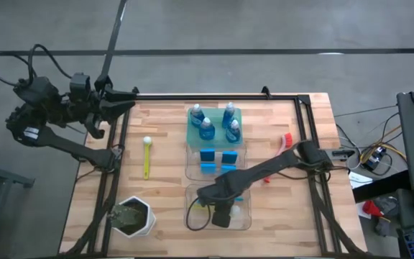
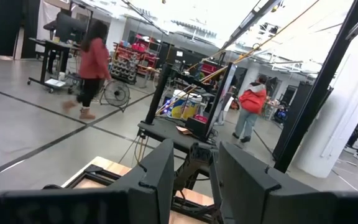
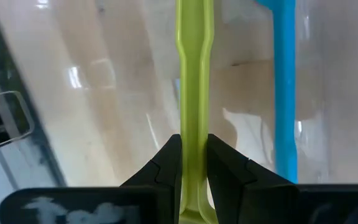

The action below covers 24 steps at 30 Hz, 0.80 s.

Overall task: Pick & Place Kitchen Sink Supplies
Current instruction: Put the light green dish brush into the bottom transparent bin

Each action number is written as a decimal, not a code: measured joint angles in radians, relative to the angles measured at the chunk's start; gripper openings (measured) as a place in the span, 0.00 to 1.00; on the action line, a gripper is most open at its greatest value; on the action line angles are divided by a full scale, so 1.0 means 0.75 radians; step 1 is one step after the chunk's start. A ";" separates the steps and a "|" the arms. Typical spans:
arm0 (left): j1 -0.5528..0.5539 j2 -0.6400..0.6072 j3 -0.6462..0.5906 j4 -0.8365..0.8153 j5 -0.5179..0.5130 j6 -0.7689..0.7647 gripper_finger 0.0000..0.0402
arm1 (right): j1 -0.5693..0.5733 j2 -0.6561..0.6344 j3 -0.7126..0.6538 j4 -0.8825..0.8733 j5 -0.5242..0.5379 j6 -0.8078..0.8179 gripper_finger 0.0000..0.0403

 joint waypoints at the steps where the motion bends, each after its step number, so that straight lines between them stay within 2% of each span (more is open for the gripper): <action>1: 0.000 0.000 0.000 0.000 0.000 0.000 0.30 | -0.002 0.008 0.000 0.000 0.000 -0.002 0.13; 24: 0.000 -0.003 0.000 -0.005 0.000 0.004 0.30 | -0.005 0.035 -0.018 0.000 0.050 -0.024 0.13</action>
